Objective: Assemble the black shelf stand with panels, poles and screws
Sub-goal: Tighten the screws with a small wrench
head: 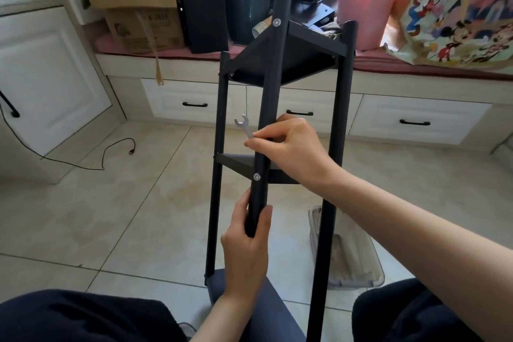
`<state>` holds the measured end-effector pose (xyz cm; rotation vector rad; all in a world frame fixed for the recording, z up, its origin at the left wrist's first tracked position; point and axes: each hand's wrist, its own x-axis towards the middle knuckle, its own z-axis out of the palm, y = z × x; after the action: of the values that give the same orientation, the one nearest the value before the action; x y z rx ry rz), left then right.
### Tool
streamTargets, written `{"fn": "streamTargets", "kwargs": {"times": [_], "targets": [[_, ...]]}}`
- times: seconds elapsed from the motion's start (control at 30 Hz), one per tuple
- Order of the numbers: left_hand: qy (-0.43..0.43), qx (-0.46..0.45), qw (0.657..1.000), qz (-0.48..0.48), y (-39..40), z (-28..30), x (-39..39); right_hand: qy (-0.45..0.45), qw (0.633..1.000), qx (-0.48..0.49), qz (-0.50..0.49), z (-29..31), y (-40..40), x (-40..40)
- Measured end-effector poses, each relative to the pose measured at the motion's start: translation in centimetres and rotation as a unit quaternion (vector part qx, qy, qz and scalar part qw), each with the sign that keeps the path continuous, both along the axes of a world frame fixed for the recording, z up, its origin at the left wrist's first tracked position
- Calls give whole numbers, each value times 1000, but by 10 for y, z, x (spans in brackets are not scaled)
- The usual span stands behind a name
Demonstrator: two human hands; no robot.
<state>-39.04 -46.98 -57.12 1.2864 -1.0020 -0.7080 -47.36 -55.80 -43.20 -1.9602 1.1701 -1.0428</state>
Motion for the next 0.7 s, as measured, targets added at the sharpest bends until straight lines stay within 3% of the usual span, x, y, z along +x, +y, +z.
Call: {"fn": "streamTargets", "kwargs": {"times": [0.37, 0.57, 0.7], "targets": [[3, -3, 1000, 31, -6, -4, 17, -63, 994, 81, 47, 4, -1, -9], [19, -15, 999, 32, -7, -2, 30, -82, 990, 109, 24, -7, 2, -27], [24, -7, 999, 33, -7, 2, 34, -31, 997, 66, 29, -15, 16, -38]]}}
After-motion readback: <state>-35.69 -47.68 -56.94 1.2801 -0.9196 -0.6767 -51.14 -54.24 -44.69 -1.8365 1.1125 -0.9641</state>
